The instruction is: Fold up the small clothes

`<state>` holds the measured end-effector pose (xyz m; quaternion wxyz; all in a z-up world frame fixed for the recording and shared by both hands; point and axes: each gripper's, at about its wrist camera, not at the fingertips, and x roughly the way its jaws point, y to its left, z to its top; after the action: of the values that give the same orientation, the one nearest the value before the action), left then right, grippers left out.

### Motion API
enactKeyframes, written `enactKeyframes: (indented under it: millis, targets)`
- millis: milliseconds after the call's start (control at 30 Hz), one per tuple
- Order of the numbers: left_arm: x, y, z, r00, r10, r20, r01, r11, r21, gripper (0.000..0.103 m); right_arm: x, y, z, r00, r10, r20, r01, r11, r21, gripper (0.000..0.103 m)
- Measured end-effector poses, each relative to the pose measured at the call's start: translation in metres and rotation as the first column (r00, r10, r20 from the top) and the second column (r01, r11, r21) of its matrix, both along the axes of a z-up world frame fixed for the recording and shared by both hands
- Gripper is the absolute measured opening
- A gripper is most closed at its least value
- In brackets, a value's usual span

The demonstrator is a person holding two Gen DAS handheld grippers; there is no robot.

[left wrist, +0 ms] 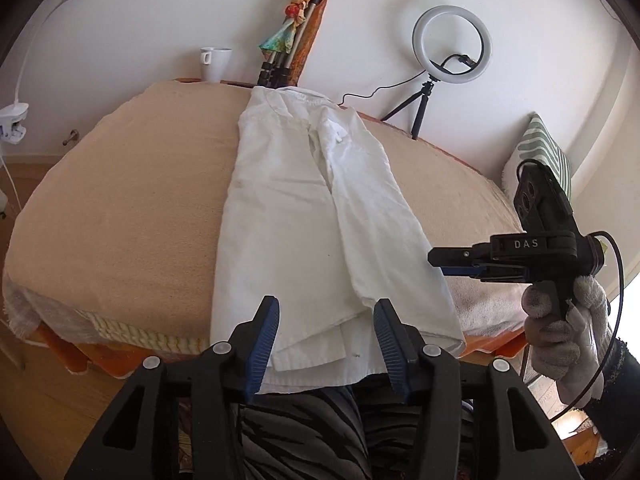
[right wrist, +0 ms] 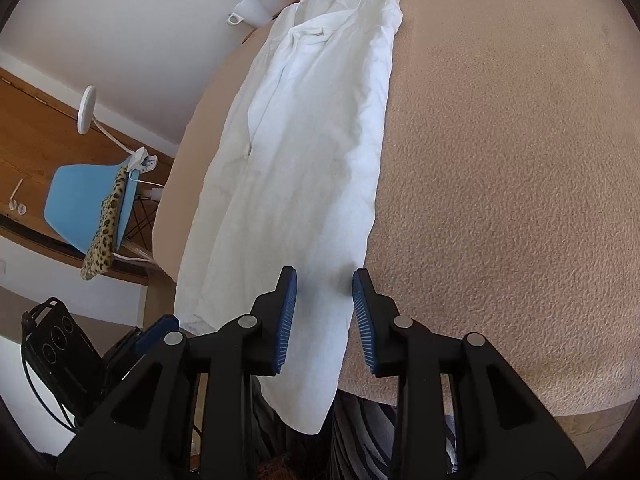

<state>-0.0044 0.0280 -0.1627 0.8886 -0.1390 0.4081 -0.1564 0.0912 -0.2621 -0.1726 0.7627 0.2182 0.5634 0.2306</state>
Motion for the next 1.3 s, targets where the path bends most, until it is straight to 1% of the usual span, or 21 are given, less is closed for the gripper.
enactKeyframes:
  millis: [67, 200, 267, 300, 333, 367, 400, 433, 467, 500, 567, 667, 767, 833, 967, 1100, 1133, 1167, 1200, 1233, 1300]
  targets:
    - [0.010, 0.027, -0.011, 0.996, 0.063, -0.060, -0.066, 0.996, -0.052, 0.056, -0.004, 0.001, -0.001, 1.000, 0.003, -0.004, -0.003, 1.000, -0.003, 0.031]
    - [0.030, 0.060, -0.044, 0.970, 0.092, -0.225, -0.143, 0.965, -0.222, 0.056, -0.010, -0.001, -0.013, 0.999, -0.002, -0.041, 0.004, 1.000, 0.028, 0.031]
    - [0.034, 0.063, -0.054, 0.963, 0.080, -0.257, -0.147, 0.956, -0.254, 0.052, -0.009, -0.003, -0.016, 0.999, -0.013, -0.048, 0.016, 0.998, 0.055, 0.031]
    - [0.032, 0.062, -0.054, 0.966, 0.084, -0.246, -0.148, 0.955, -0.256, 0.052, -0.009, -0.003, -0.016, 0.999, -0.013, -0.048, 0.016, 0.998, 0.060, 0.031]
    - [0.032, 0.060, -0.052, 0.969, 0.072, -0.235, -0.133, 0.958, -0.255, 0.046, -0.010, -0.003, -0.016, 0.999, -0.011, -0.048, 0.014, 0.998, 0.064, 0.031]
    - [0.032, 0.057, -0.051, 0.971, 0.050, -0.234, -0.112, 0.960, -0.257, 0.027, -0.010, -0.003, -0.017, 0.999, -0.009, -0.050, 0.012, 0.998, 0.068, 0.031]
    - [0.032, 0.054, -0.052, 0.970, 0.041, -0.241, -0.104, 0.961, -0.255, 0.021, -0.011, -0.002, -0.017, 0.999, -0.002, -0.052, 0.006, 0.997, 0.073, 0.031]
    - [0.032, 0.052, -0.052, 0.969, 0.043, -0.244, -0.107, 0.961, -0.255, 0.018, -0.011, -0.002, -0.018, 0.999, 0.003, -0.050, 0.001, 0.997, 0.074, 0.025]
    - [0.033, 0.051, -0.052, 0.969, 0.043, -0.244, -0.107, 0.961, -0.255, 0.009, -0.012, -0.002, -0.018, 0.999, 0.004, -0.045, -0.001, 0.998, 0.070, 0.021]
    - [0.033, 0.050, -0.051, 0.969, 0.045, -0.241, -0.108, 0.961, -0.256, 0.006, -0.012, -0.002, -0.018, 0.999, 0.008, -0.041, -0.005, 0.998, 0.069, 0.013]
    - [0.030, 0.051, -0.046, 0.972, 0.060, -0.229, -0.121, 0.957, -0.263, 0.003, -0.011, -0.004, -0.018, 0.999, 0.005, -0.045, -0.001, 0.997, 0.082, 0.009]
    - [0.022, 0.058, -0.031, 0.979, 0.081, -0.185, -0.128, 0.956, -0.263, 0.002, -0.016, -0.014, -0.001, 0.999, -0.009, -0.032, 0.012, 0.995, 0.096, 0.007]
    - [0.019, 0.055, -0.031, 0.982, 0.068, -0.178, -0.111, 0.964, -0.243, 0.002, -0.027, -0.027, 0.028, 0.999, -0.025, 0.043, 0.020, 0.993, 0.112, 0.007]
    - [0.022, 0.049, -0.040, 0.979, 0.063, -0.193, -0.102, 0.974, -0.201, 0.002, -0.028, -0.028, 0.023, 0.999, -0.028, 0.034, 0.023, 0.991, 0.130, 0.007]
    - [0.022, 0.048, -0.048, 0.976, 0.067, -0.205, -0.107, 0.975, -0.193, 0.002, -0.026, -0.014, -0.010, 1.000, -0.021, -0.022, 0.021, 1.000, 0.013, 0.007]
    - [0.022, 0.049, -0.042, 0.980, 0.044, -0.194, -0.082, 0.978, -0.193, 0.004, -0.023, -0.022, -0.010, 0.999, -0.038, -0.030, 0.039, 0.999, 0.038, 0.006]
    - [0.021, 0.049, -0.039, 0.981, 0.048, -0.190, -0.083, 0.981, -0.178, 0.009, -0.024, -0.020, -0.007, 0.999, -0.032, -0.018, 0.033, 0.999, 0.028, 0.006]
    - [0.021, 0.050, -0.036, 0.982, 0.053, -0.182, -0.085, 0.981, -0.174, 0.022, -0.025, -0.018, -0.005, 1.000, -0.023, -0.006, 0.023, 1.000, 0.018, 0.007]
    - [0.021, 0.053, -0.034, 0.983, 0.055, -0.177, -0.088, 0.979, -0.183, 0.029, -0.026, -0.017, -0.002, 1.000, -0.011, 0.006, 0.011, 1.000, 0.019, 0.010]
    - [0.022, 0.057, -0.032, 0.983, 0.069, -0.172, -0.103, 0.975, -0.196, 0.032, -0.027, -0.018, 0.000, 1.000, -0.006, 0.006, 0.006, 1.000, 0.030, 0.012]
    - [0.026, 0.063, -0.026, 0.984, 0.089, -0.156, -0.121, 0.970, -0.210, 0.032, -0.032, -0.025, 0.002, 1.000, -0.014, 0.005, 0.014, 0.999, 0.046, 0.013]
